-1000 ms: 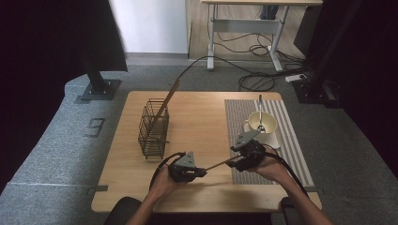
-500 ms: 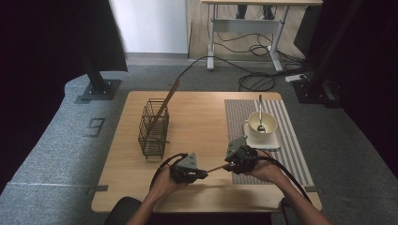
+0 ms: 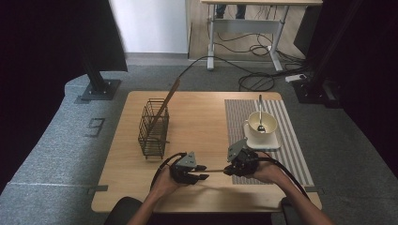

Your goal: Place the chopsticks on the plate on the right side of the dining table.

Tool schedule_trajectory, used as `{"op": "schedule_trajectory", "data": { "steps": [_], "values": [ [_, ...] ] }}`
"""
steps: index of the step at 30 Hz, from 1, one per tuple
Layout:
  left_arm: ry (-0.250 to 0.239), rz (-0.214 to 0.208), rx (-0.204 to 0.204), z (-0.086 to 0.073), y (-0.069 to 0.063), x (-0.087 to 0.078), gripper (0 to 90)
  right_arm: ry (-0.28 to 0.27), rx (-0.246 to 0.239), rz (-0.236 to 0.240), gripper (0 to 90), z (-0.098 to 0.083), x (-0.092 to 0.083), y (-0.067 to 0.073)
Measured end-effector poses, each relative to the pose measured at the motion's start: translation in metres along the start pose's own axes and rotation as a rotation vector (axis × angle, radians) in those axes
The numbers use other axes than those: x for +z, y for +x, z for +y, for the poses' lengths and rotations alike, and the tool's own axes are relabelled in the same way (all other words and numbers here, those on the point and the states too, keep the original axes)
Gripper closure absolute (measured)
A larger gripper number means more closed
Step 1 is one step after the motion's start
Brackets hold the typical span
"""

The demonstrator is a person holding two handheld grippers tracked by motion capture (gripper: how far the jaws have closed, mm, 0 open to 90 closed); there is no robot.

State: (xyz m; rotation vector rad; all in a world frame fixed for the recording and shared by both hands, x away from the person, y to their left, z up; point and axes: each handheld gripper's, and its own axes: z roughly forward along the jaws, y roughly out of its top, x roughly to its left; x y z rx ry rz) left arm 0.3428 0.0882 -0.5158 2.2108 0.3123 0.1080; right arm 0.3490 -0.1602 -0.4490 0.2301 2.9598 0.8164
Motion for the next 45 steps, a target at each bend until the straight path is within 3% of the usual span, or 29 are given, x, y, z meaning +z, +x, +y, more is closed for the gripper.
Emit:
{"op": "schedule_trajectory", "data": {
  "steps": [3,11,22,28,32,45],
  "values": [
    [-0.010,0.032,-0.010,-0.001,0.001,-0.002,51.6,-0.010,0.011,-0.014,83.0,-0.001,-0.003,-0.002],
    [-0.060,0.104,-0.092,-0.003,0.006,-0.007,32.4,-0.042,0.045,-0.043,83.0,-0.007,-0.013,-0.003],
    [-0.067,0.169,-0.177,-0.008,0.011,-0.005,1.0,-0.072,0.093,-0.068,83.0,-0.022,-0.029,-0.007],
    [-0.055,0.203,-0.218,-0.015,0.015,-0.003,0.0,-0.095,0.123,-0.093,83.0,-0.031,-0.040,-0.010],
    [-0.030,0.195,-0.248,-0.021,0.017,0.002,0.0,-0.117,0.152,-0.114,83.0,-0.036,-0.045,-0.013],
    [0.101,0.174,-0.216,-0.027,0.012,0.026,0.0,-0.174,0.289,-0.178,82.9,-0.068,-0.057,-0.030]
  ]
}}
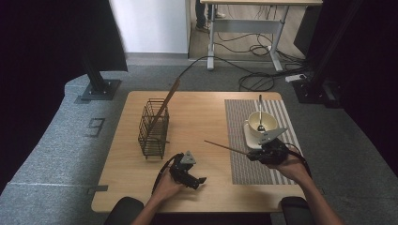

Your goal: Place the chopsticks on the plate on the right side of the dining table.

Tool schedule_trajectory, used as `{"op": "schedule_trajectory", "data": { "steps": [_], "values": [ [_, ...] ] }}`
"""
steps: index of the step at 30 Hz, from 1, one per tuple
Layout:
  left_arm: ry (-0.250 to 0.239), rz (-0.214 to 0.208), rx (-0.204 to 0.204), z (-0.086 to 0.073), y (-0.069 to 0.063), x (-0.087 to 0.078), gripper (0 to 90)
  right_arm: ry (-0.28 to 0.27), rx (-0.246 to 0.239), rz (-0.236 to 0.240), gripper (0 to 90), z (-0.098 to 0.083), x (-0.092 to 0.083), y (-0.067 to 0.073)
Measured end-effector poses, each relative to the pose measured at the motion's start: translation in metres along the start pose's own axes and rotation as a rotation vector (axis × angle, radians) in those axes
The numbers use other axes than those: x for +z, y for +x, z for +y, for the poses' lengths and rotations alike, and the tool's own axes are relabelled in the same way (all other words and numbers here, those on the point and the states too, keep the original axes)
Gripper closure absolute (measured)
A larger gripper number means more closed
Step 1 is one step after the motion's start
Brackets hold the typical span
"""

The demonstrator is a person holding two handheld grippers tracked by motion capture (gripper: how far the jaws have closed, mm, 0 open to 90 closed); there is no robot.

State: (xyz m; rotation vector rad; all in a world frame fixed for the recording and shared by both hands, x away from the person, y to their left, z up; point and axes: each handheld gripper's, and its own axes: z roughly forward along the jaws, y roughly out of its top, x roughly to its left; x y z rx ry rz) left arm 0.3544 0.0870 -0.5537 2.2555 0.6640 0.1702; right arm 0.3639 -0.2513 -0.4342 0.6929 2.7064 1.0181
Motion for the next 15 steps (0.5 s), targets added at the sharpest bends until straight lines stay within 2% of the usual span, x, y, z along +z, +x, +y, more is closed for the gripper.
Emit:
{"op": "schedule_trajectory", "data": {
  "steps": [2,9,12,15],
  "values": [
    [0.027,0.005,0.012,0.000,-0.001,0.002,0.0,-0.003,0.019,-0.015,82.9,-0.004,-0.002,-0.004],
    [0.063,0.025,0.027,0.001,-0.003,0.006,0.0,-0.003,0.074,-0.074,82.9,-0.016,-0.009,-0.019],
    [0.073,0.048,0.045,0.002,-0.006,0.007,0.0,-0.002,0.098,-0.099,82.9,-0.022,-0.012,-0.025],
    [0.073,0.048,0.047,0.002,-0.006,0.007,0.0,-0.008,0.127,-0.122,82.9,-0.028,-0.014,-0.033]
  ]
}}
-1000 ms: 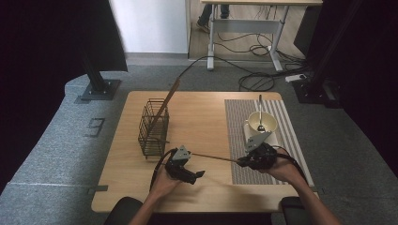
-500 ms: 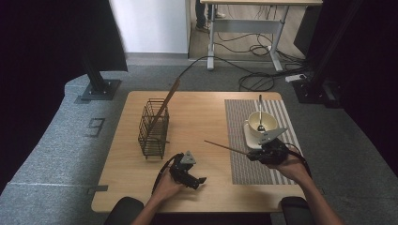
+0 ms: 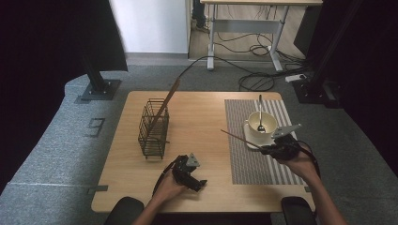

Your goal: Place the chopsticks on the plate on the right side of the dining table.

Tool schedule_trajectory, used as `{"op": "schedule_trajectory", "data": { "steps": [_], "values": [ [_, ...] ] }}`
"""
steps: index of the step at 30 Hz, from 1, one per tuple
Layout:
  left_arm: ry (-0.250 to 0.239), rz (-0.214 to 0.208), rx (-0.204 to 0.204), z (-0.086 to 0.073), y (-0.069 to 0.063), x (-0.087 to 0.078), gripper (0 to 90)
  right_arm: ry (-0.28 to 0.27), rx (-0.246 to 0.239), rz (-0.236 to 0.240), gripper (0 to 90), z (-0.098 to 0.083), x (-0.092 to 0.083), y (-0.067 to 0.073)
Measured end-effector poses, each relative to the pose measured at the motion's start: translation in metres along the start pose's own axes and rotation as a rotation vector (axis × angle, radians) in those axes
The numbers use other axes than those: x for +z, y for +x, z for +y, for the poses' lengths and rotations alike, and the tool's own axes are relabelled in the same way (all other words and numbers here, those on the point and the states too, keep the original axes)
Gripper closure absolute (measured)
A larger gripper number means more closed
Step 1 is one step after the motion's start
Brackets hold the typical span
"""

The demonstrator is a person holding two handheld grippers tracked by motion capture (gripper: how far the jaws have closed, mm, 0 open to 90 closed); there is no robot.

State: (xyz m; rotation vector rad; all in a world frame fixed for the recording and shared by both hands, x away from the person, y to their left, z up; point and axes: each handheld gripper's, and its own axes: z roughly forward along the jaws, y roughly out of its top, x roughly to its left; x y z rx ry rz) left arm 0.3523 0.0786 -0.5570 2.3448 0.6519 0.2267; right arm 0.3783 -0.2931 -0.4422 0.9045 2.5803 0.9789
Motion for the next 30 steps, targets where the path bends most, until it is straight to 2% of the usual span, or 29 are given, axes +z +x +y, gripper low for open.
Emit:
{"op": "schedule_trajectory", "data": {
  "steps": [10,18,30],
  "values": [
    [0.002,0.000,0.002,0.000,0.000,0.000,0.0,0.023,0.069,-0.069,82.9,-0.013,0.000,-0.022],
    [0.002,-0.001,0.002,0.000,0.000,0.000,0.0,0.074,0.110,-0.109,82.9,-0.024,0.015,-0.038],
    [0.002,-0.001,0.001,0.000,0.000,0.000,0.0,0.121,0.117,-0.128,82.8,-0.036,0.033,-0.060]
  ]
}}
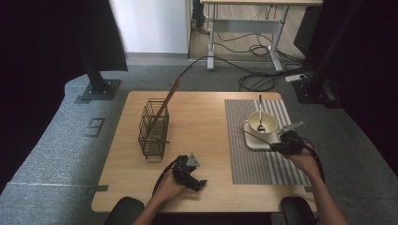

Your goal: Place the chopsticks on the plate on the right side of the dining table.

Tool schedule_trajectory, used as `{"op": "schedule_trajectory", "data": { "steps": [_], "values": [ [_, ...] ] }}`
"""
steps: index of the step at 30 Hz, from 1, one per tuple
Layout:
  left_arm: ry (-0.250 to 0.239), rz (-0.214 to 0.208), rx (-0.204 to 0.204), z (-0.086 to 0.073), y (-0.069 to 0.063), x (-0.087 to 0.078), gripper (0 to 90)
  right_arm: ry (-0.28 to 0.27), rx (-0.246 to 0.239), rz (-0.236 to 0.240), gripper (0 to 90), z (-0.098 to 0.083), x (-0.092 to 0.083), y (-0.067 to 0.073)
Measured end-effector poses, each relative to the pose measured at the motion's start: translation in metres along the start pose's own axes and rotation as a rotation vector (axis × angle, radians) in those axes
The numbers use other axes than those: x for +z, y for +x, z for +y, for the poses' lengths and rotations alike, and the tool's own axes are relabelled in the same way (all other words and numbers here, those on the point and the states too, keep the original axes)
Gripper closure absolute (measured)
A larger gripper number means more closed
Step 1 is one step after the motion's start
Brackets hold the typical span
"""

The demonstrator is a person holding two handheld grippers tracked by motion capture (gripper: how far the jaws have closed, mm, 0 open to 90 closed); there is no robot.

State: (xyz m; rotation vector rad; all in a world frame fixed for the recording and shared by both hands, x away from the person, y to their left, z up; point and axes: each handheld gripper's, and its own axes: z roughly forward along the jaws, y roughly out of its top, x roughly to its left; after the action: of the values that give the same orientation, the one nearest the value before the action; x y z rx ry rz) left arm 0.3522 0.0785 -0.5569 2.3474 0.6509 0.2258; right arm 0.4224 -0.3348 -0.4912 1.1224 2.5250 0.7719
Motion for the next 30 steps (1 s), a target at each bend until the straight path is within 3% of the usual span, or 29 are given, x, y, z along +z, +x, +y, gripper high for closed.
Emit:
{"op": "schedule_trajectory", "data": {
  "steps": [10,30],
  "values": [
    [0.000,0.000,0.000,0.000,0.000,0.000,0.0,0.009,0.012,0.013,81.4,-0.001,0.010,-0.013],
    [0.000,0.000,0.000,0.000,0.000,0.000,0.0,0.035,0.026,-0.004,74.4,-0.001,0.022,-0.030]
  ]
}}
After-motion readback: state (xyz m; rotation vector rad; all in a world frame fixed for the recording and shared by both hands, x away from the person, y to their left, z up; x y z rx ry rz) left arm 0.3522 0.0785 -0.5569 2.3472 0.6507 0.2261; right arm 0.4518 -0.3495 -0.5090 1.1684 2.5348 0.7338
